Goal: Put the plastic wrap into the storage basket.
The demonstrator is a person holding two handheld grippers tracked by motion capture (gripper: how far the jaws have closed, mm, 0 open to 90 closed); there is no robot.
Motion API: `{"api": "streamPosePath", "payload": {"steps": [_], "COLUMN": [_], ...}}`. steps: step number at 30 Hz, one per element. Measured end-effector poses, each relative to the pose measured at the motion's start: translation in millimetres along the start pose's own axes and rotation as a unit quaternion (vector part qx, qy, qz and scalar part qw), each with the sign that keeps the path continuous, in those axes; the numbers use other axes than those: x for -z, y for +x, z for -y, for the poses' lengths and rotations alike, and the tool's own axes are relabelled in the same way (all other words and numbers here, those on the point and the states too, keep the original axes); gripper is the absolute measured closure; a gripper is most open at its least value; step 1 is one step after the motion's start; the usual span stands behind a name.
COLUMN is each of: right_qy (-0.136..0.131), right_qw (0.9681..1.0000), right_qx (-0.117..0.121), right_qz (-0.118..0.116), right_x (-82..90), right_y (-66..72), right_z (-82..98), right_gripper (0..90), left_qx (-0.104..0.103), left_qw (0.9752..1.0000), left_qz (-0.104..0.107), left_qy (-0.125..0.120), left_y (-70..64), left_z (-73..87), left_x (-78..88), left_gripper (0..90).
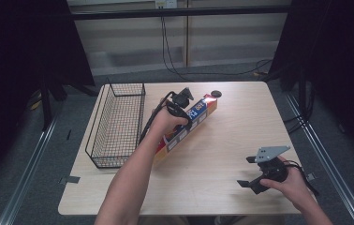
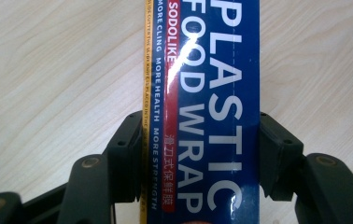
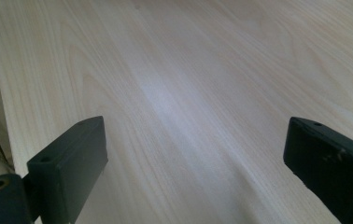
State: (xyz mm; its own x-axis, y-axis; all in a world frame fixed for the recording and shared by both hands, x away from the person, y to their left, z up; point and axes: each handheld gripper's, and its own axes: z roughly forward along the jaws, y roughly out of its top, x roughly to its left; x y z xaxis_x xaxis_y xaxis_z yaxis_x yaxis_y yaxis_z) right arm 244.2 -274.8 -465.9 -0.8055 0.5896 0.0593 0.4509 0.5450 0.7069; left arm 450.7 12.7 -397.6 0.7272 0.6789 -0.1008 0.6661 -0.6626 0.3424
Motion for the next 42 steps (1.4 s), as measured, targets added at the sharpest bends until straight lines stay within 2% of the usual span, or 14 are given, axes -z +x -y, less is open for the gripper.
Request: {"api": "streamPosePath", "payload": {"steps": [9,10,12,19,22,25,30,37,39,42], "right_qy": [0.000,-0.001,0.000,-0.001,-0.001,-0.001,-0.003,-0.002,-0.003,-0.004], "right_qw": [1.0000,1.0000,1.0000,1.0000,1.0000,1.0000,1.0000,1.0000,1.0000,1.0000], "right_qx": [-0.002,0.000,0.001,0.001,0.000,0.000,0.000,-0.001,0.001,0.001], "right_qz": [0.000,-0.001,0.000,0.000,0.000,0.001,0.003,0.000,0.003,0.002], "right_x": [0.6,0.5,0.2,0.2,0.1,0.2,0.1,0.4,0.5,0.2], "right_y": [-0.1,-0.1,-0.1,0.0,-0.1,0.4,0.4,0.3,-0.1,-0.1], "right_z": [-0.3,-0.2,-0.3,-0.7,-0.7,-1.0,-1.3,-1.3,-1.3,-1.3], "right_gripper": [5.8,5.8,5.8,5.8,5.8,5.8,5.8,5.9,5.8,5.8], "left_qx": [0.018,0.027,0.025,0.047,0.060,0.065,0.081,0.095,0.109,0.112], "left_qw": [0.9998,0.9996,0.9995,0.9987,0.9980,0.9976,0.9962,0.9942,0.9926,0.9921], "left_qz": [-0.009,-0.010,-0.015,-0.017,-0.018,-0.021,-0.030,-0.048,-0.050,-0.054], "left_qy": [0.001,-0.002,-0.006,-0.013,-0.009,-0.007,-0.015,-0.013,-0.016,-0.016], "left_y": [7.6,8.1,10.5,16.4,19.1,21.3,24.8,31.0,31.7,33.5], "left_z": [3.6,3.9,5.0,8.6,10.4,11.8,13.9,16.6,17.5,18.7], "left_x": [16.6,18.5,23.3,36.2,42.1,48.0,57.3,70.2,73.1,77.5], "left_gripper": [43.2,43.1,43.1,43.1,43.1,43.0,43.0,43.0,43.0,43.0]}}
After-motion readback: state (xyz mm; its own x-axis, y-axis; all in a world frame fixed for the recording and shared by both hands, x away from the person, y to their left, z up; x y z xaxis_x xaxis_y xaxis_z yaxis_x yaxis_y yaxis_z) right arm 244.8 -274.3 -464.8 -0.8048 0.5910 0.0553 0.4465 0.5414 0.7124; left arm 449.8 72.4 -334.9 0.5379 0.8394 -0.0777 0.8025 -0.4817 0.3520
